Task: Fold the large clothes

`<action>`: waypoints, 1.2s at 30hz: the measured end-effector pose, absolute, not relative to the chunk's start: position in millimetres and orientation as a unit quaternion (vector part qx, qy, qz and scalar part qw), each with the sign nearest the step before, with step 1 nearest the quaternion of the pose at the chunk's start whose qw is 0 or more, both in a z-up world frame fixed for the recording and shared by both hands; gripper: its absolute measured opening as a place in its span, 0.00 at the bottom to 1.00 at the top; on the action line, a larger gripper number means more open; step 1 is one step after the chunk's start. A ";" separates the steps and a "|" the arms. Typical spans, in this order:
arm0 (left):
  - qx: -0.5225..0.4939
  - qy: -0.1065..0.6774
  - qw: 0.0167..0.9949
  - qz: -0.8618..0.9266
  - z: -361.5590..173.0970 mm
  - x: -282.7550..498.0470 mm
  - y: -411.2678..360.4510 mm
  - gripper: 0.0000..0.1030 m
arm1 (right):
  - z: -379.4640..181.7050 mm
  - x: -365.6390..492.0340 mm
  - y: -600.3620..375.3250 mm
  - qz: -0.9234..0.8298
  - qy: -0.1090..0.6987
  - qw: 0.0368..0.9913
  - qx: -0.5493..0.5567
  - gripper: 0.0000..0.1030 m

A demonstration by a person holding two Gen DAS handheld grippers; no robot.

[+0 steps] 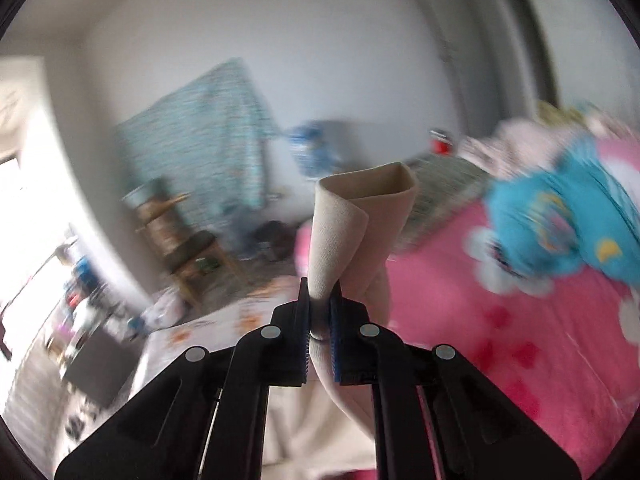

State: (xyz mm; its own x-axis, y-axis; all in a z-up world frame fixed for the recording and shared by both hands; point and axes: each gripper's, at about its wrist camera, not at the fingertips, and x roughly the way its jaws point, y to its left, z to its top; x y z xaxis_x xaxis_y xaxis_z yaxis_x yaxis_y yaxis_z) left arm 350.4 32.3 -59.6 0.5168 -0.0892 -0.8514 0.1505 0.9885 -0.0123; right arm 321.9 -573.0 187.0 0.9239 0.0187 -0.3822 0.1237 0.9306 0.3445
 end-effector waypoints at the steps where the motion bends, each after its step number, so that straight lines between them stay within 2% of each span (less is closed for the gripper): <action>1: 0.028 0.489 0.869 -0.071 -59.3 348.2 35.9 0.67 | 193.6 325.3 -552.5 -0.009 0.191 0.966 0.177 0.08; 2: 0.021 0.489 0.869 -0.074 -58.5 344.1 42.4 0.59 | 198.7 329.5 -528.8 0.014 0.188 0.967 0.171 0.08; 5: -0.001 0.485 0.870 -0.087 -52.2 331.8 62.3 0.46 | 202.6 345.4 -455.6 0.082 0.188 0.966 0.160 0.08; 8: -0.037 0.489 0.865 -0.107 -50.9 322.2 81.3 0.39 | 188.7 363.1 -376.8 0.142 0.202 0.960 0.135 0.08; 10: -0.059 0.493 0.861 -0.115 -51.7 316.6 97.3 0.38 | 167.7 375.9 -324.2 0.179 0.229 0.950 0.114 0.09; 12: -0.077 0.495 0.857 -0.124 -53.3 312.2 109.7 0.37 | 126.7 394.6 -265.7 0.230 0.297 0.923 0.090 0.14; 13: -0.087 0.495 0.855 -0.131 -54.0 310.0 116.0 0.37 | 106.6 399.9 -245.2 0.243 0.327 0.910 0.078 0.26; 14: -0.096 0.494 0.853 -0.138 -54.2 307.9 120.4 0.37 | 82.5 406.6 -225.2 0.256 0.364 0.893 0.064 0.44; 15: -0.103 0.492 0.853 -0.143 -53.5 306.0 122.2 0.37 | 65.1 411.2 -215.7 0.260 0.387 0.883 0.055 0.49; 17: -0.113 0.487 0.853 -0.153 -51.5 303.4 126.4 0.36 | 22.7 415.7 -204.4 0.263 0.436 0.860 0.043 0.49; 22: -0.120 0.466 0.859 -0.176 -36.3 308.2 123.4 0.36 | -7.9 416.4 -257.7 0.220 0.459 0.859 0.063 0.49; 28: -0.097 0.453 0.871 -0.165 -25.6 340.4 99.8 0.36 | -10.7 403.5 -396.7 0.080 0.441 0.892 0.060 0.52; 31: -0.093 0.450 0.877 -0.140 -29.1 364.5 90.8 0.36 | -21.7 397.6 -470.2 0.006 0.440 0.892 0.100 0.52; 36: -0.085 0.477 0.868 -0.107 -51.2 412.2 78.5 0.36 | -55.9 409.7 -527.5 -0.034 0.457 0.874 0.161 0.52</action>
State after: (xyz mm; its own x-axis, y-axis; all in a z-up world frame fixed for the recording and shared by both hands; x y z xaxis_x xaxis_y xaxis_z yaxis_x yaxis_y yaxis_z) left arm 412.2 78.5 -51.2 0.5227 -0.2675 -0.8095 0.1057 0.9625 -0.2498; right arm 409.7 -527.5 -55.9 0.5808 0.0870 -0.8093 0.2074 0.9456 0.2505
